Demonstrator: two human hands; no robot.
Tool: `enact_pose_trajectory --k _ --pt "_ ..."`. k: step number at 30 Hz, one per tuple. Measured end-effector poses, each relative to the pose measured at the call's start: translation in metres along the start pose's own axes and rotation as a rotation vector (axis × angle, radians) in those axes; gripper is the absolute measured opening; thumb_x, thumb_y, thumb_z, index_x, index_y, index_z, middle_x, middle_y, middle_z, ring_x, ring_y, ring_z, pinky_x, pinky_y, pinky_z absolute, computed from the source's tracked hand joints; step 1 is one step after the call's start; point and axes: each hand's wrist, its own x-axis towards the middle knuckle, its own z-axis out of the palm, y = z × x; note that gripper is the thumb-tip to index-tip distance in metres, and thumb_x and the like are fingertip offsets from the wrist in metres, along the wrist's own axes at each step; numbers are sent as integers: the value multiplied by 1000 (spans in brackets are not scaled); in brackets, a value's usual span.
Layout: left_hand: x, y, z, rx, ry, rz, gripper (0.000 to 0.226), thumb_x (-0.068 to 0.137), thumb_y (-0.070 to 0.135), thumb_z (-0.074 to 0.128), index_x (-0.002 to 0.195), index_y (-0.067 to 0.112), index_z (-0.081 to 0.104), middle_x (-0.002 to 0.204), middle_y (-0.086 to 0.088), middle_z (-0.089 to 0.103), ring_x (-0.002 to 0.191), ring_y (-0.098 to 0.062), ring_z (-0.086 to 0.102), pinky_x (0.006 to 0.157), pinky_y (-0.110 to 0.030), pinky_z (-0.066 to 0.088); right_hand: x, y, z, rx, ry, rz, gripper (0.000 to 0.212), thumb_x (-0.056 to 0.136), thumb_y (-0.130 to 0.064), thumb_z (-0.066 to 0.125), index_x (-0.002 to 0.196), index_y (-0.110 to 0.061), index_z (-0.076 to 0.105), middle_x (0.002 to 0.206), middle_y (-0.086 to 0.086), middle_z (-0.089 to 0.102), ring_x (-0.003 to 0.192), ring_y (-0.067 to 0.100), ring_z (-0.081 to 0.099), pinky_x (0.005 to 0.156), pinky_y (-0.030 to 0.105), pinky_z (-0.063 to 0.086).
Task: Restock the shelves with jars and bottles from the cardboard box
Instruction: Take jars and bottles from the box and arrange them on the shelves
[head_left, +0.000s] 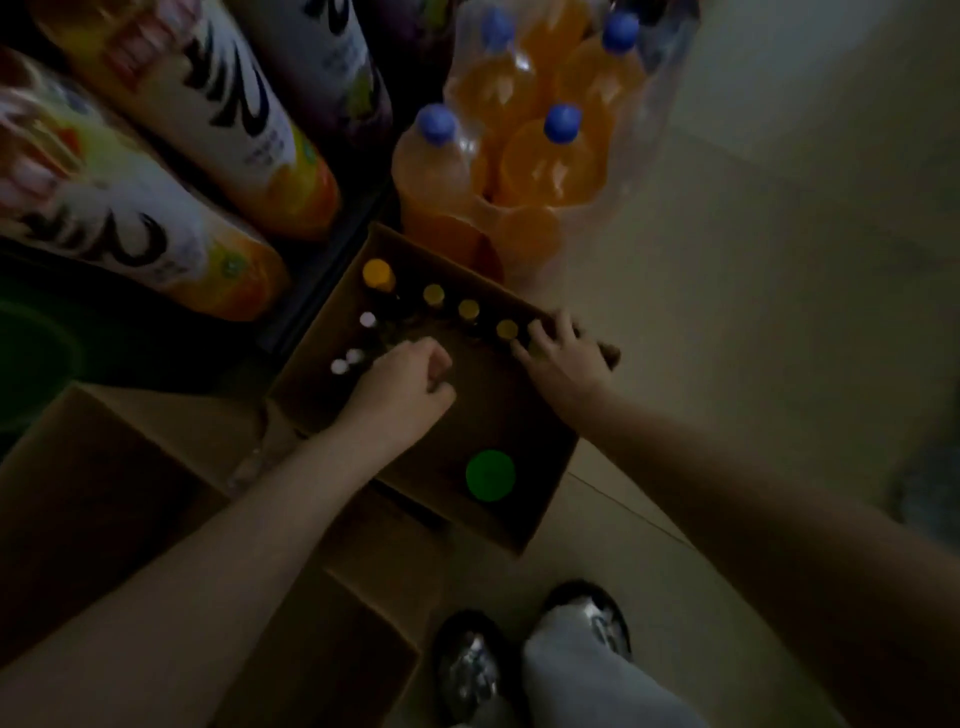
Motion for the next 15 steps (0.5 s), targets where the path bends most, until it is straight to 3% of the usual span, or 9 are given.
enact_pose_trajectory --k 2,4,6,9,12,15 --pt "11 -2 7 -9 34 9 27 90 16 55 117 16 54 118 -1 54 109 -14 52 85 -25 41 6 -5 9 -149 75 -79 55 90 -24 52 141 -15 33 144 16 23 129 41 26 100 47 38" --pt "15 -4 10 -25 58 -3 25 91 16 54 116 16 54 118 -1 55 108 -13 52 82 -23 39 6 -9 18 -210 53 -134 57 91 -23 50 143 -14 29 148 18 18 131 41 24 101 46 37" --pt "16 -5 12 -38 50 -9 25 91 15 53 116 15 54 117 -1 55 107 -13 52 83 -23 40 7 -9 26 -178 -14 -96 58 92 -20 49 144 -13 24 150 21 10 133 44 23 99 47 41" --pt "15 -4 12 -42 15 -1 24 92 16 51 116 15 54 110 2 55 100 -8 49 81 -23 39 12 -7 29 -99 -55 -72 55 94 -8 44 145 -13 24 149 21 5 122 45 38 87 42 52" --pt "14 -6 10 -34 -7 11 24 93 16 50 116 14 53 104 5 51 97 -7 47 80 -22 38 21 -2 31 -78 -28 -124 53 96 -7 37 146 -11 20 150 21 7 121 39 44 92 37 49" --pt "17 -9 10 -56 -29 -9 23 93 16 50 115 15 54 106 4 53 100 -9 50 82 -23 40 25 -7 30 19 -67 -57 50 97 -4 32 146 -13 24 152 24 4 113 38 53 93 38 47"
